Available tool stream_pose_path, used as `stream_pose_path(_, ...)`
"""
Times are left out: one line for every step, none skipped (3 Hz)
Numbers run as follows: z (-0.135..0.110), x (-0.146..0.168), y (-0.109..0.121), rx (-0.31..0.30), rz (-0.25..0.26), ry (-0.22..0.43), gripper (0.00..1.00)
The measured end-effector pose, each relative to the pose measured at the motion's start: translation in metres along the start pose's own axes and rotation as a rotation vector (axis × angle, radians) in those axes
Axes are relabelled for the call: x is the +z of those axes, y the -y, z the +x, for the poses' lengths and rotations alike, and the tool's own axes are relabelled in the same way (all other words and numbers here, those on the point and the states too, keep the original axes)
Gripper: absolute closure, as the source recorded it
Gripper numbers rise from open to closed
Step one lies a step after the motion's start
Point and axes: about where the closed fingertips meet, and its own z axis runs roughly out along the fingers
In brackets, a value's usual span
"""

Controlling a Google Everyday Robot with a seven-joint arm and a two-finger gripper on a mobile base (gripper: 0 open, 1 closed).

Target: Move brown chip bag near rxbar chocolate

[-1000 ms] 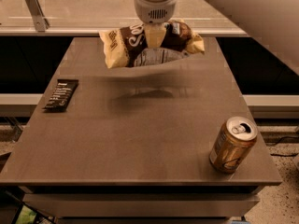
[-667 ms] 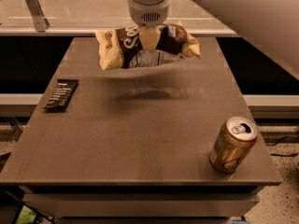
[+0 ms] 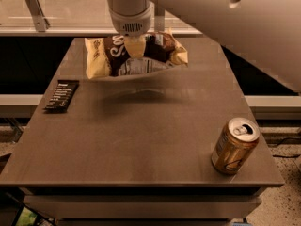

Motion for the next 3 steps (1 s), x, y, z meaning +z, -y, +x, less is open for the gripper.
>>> stream_pose_path(-0.024,0.0,-0.012,-0.011,-0.01,0.003,1.0)
stream_pose_path(-0.047,-0.002,-0.024,-0.02,-0.017,0.017,1.0)
stream_pose_path(-0.058,0.005,-0.032,-0.011,-0.015,0.021,1.0)
